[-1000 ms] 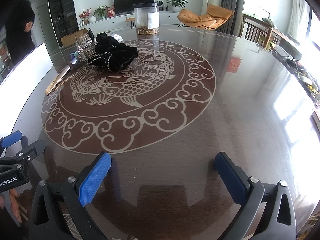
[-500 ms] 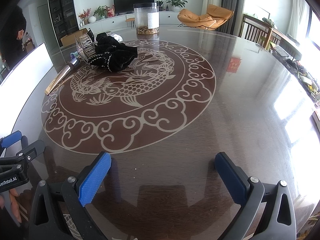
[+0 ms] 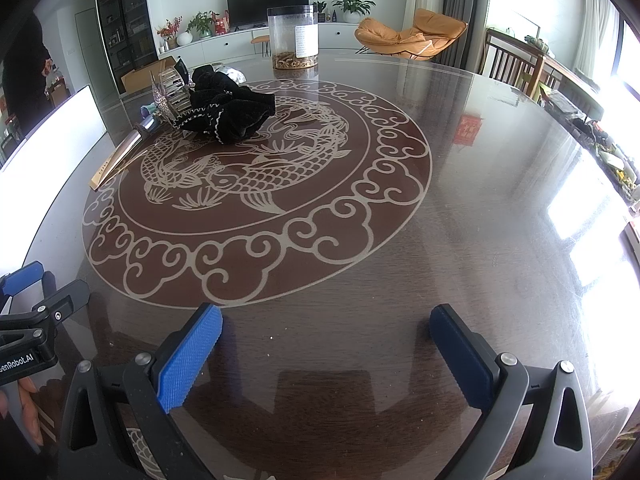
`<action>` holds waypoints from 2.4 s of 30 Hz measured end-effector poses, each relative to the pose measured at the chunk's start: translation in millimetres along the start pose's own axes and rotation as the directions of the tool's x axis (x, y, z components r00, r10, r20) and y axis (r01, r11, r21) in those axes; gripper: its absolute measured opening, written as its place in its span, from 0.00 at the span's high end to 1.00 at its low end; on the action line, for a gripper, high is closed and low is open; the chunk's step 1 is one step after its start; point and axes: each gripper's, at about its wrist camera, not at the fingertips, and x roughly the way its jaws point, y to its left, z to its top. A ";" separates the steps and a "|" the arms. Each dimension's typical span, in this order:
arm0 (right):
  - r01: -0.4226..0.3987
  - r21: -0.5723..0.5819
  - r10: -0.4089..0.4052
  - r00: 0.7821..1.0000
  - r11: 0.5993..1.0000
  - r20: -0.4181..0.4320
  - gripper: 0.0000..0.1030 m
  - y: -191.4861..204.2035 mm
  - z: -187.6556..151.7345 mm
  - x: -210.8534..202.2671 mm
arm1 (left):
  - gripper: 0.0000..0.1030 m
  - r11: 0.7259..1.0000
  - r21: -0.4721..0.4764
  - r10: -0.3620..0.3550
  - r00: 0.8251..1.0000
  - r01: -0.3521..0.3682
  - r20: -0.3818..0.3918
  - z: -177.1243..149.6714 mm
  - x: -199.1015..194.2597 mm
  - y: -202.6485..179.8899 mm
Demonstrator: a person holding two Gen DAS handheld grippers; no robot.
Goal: Organize objects
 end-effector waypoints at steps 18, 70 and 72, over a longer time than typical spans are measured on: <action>0.000 0.000 0.000 1.000 1.000 0.000 0.00 -0.9 -0.3 1.1 | 0.00 1.000 0.000 0.000 1.000 0.000 0.000 0.0 -0.6 0.0; 0.005 0.007 -0.005 1.000 1.000 -0.001 0.00 -2.2 0.7 -0.1 | 0.00 0.998 0.049 -0.039 0.999 0.039 -0.013 22.7 16.3 22.5; 0.009 0.008 -0.009 1.000 1.000 -0.001 0.00 -2.4 1.0 0.0 | 0.00 0.998 0.049 -0.038 0.999 0.038 -0.011 22.6 15.0 21.8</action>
